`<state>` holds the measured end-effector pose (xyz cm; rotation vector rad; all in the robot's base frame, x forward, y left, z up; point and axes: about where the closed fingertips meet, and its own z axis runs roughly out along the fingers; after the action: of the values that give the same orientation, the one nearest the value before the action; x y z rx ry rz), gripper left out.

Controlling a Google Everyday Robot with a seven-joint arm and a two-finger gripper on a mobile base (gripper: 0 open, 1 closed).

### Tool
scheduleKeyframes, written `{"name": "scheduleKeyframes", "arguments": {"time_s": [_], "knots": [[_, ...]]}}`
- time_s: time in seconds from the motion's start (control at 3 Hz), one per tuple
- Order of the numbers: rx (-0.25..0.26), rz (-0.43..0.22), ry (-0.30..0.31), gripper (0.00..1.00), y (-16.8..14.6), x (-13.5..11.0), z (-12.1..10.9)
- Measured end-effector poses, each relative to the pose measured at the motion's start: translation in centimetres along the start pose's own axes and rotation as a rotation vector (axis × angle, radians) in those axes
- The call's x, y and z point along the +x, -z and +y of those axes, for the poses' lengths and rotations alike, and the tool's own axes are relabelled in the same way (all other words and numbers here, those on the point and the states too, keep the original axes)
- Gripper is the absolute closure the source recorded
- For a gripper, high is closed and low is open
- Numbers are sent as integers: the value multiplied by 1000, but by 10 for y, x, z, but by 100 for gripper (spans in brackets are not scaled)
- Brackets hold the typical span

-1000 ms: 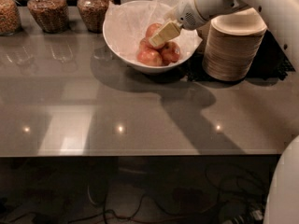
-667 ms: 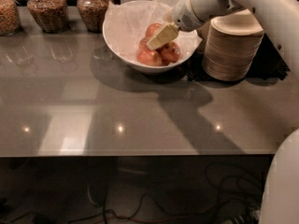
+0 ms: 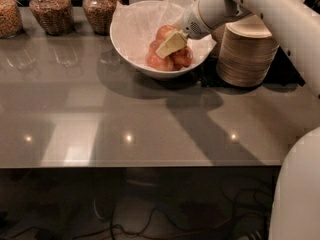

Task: Pick apple from white bowl

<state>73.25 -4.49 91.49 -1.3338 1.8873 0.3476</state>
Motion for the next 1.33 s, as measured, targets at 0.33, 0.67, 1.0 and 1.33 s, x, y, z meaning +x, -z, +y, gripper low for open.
{"name": "scheduleKeyframes", "arguments": {"time_s": [0.33,0.67,1.0,1.33], "knots": [[3,6,-7,53,-2,3,-1],[19,3,-9,76,6,3,-2],[36,-26,11,98,32,-2,1],[39,-74,60,100,67,-4,19]]}}
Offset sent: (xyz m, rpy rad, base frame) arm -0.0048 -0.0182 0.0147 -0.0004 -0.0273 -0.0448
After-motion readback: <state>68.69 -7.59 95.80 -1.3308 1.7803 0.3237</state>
